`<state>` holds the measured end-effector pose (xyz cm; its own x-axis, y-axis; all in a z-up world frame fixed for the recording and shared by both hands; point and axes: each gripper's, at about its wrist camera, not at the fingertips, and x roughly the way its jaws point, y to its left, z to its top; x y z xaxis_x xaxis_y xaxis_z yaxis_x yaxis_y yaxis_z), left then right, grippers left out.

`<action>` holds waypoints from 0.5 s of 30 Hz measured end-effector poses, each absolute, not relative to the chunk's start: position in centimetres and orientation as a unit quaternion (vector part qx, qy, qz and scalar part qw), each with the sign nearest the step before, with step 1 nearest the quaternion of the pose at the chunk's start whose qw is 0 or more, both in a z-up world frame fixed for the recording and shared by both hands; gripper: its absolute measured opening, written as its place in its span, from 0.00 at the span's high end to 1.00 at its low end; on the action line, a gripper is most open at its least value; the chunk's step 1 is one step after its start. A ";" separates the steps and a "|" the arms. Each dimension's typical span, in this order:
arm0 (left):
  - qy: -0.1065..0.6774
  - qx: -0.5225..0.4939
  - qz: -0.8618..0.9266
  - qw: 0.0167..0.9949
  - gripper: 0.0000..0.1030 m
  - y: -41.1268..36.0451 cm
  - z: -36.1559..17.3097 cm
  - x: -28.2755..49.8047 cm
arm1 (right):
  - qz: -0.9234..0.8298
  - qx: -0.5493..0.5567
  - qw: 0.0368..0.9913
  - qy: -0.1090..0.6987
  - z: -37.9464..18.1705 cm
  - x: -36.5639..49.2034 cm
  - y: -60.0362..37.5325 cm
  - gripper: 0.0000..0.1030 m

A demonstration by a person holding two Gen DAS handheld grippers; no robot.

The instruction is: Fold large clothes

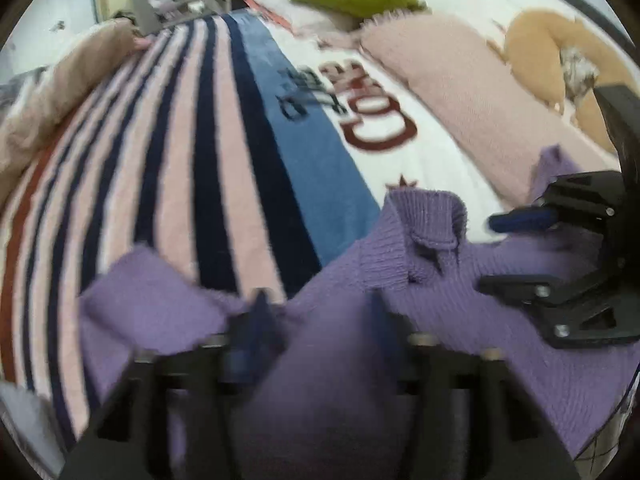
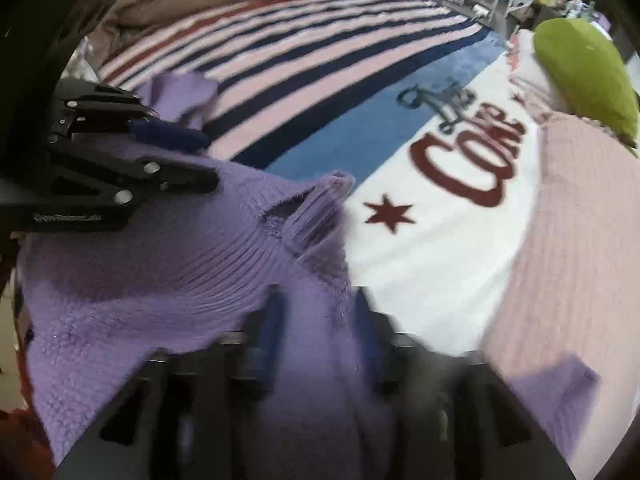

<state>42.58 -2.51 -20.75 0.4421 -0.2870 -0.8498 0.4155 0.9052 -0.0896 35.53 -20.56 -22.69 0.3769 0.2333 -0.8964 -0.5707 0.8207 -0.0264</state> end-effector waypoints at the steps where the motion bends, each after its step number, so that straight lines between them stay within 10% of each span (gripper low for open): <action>1: 0.475 0.063 -0.216 0.851 0.41 -2.0 -20.0 41.8 | 0.248 -0.164 0.818 0.493 -22.1 35.0 -21.1 0.52; 8: 0.434 0.020 -0.218 0.874 0.37 2.9 -16.0 36.3 | 0.257 -0.148 0.831 0.470 -16.9 30.8 -27.1 0.54; 11: 0.424 0.001 -0.217 0.879 0.36 5.2 -15.6 33.7 | 0.297 -0.139 0.809 0.487 -17.5 29.0 -28.1 1.00; 15: 0.420 -0.029 -0.202 0.884 0.30 7.7 -16.1 30.4 | 0.260 -0.142 0.799 0.523 -20.8 29.3 -28.2 1.00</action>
